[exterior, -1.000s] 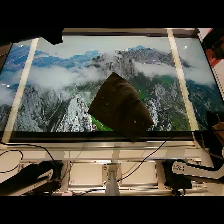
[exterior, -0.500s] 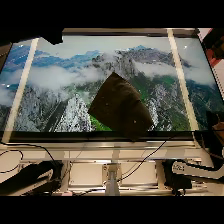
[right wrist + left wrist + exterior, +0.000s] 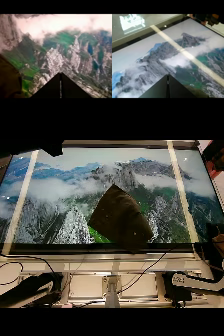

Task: Fold the clothes and pants, and hang the long-sleeved shirts on hangers.

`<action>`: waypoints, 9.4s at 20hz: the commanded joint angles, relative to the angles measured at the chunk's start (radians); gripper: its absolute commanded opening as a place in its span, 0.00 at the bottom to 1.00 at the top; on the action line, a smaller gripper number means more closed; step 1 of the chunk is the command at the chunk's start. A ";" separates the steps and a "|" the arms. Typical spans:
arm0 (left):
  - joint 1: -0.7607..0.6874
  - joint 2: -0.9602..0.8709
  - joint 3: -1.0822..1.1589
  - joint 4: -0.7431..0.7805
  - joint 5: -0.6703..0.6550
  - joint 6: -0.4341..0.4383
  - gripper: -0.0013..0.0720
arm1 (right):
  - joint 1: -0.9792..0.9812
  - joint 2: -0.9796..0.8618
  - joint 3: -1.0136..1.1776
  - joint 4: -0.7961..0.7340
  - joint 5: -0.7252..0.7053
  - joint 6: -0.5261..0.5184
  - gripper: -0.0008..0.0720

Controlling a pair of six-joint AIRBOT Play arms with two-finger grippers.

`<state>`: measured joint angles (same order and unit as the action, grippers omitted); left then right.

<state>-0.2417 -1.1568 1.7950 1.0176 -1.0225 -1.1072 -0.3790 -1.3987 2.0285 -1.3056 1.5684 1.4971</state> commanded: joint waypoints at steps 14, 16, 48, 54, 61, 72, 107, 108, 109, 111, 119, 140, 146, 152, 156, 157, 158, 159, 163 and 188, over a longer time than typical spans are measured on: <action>0.001 -0.005 -0.217 0.053 -0.222 -0.068 0.06 | 0.269 0.161 -0.727 0.271 0.024 -0.130 0.04; 0.003 -0.001 -0.405 0.053 -0.142 -0.104 0.06 | 0.304 0.161 -0.726 0.270 -0.117 -0.131 0.04; 0.003 -0.334 -0.930 -0.215 0.271 -0.225 0.63 | 0.311 0.835 -1.318 -0.004 -0.698 0.063 0.04; -0.068 -0.334 -0.929 -0.264 0.285 -0.133 0.06 | 0.310 0.786 -1.321 -0.133 -0.695 0.177 0.04; -0.011 -0.248 -0.789 -0.263 0.151 -0.104 0.06 | 0.311 0.602 -1.339 -0.191 -0.650 0.238 0.03; 0.224 -0.053 -0.512 -0.146 -0.130 -0.104 0.06 | 0.311 0.497 -1.363 0.203 -0.594 -0.006 0.03; 0.311 -0.169 -0.591 0.135 -0.253 -0.108 0.06 | 0.739 -0.056 -1.218 1.559 -1.273 -0.647 0.03; 0.312 -0.161 -0.584 0.128 -0.206 -0.115 0.06 | 0.723 -0.004 -1.216 1.555 -1.308 -0.725 0.03; 0.312 -0.151 -0.571 0.123 -0.156 -0.129 0.06 | 0.705 0.060 -1.216 1.535 -1.363 -0.786 0.03; 0.312 -0.121 -0.537 0.095 -0.019 -0.138 0.06 | 0.666 0.193 -1.216 1.433 -1.432 -0.857 0.03; 0.286 -0.115 -0.515 -0.081 0.427 -0.134 0.06 | 0.649 0.524 -1.362 1.090 -1.502 -0.702 0.03; 0.144 -0.463 -0.513 0.048 0.094 -0.201 0.72 | 0.784 0.540 -1.621 0.605 -1.234 -0.298 0.49; 0.188 -0.322 -0.512 0.052 0.095 -0.186 0.70 | 0.717 0.540 -1.418 0.602 -1.203 -0.277 0.48; 0.309 -0.042 -0.513 0.053 0.080 -0.186 0.70 | 0.460 0.541 -1.248 0.602 -1.126 -0.275 0.16; 0.341 0.124 -0.539 0.060 -0.002 -0.181 0.58 | 0.246 0.536 -1.221 0.596 -1.023 -0.275 0.03; 0.341 0.154 -0.566 0.060 -0.017 -0.168 0.57 | 0.190 0.527 -1.221 0.593 -0.969 -0.275 0.03; 0.338 0.188 -0.608 0.059 -0.031 -0.168 0.57 | 0.135 0.510 -1.221 0.590 -0.902 -0.275 0.03; 0.338 0.217 -0.661 0.052 -0.047 -0.169 0.57 | 0.079 0.483 -1.221 0.587 -0.824 -0.275 0.03; 0.338 0.332 -0.983 -0.100 -0.056 -0.172 0.57 | -0.053 0.331 -1.221 0.586 -0.591 -0.299 0.07; -0.212 0.085 -1.468 -0.474 0.645 -0.364 0.97 | 0.067 -0.064 -1.163 0.527 -0.499 -0.340 0.76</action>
<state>-0.4259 -0.9840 0.3279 0.5434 -0.5545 -1.4075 -0.3161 -1.4616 0.8402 -0.7601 1.0706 1.1572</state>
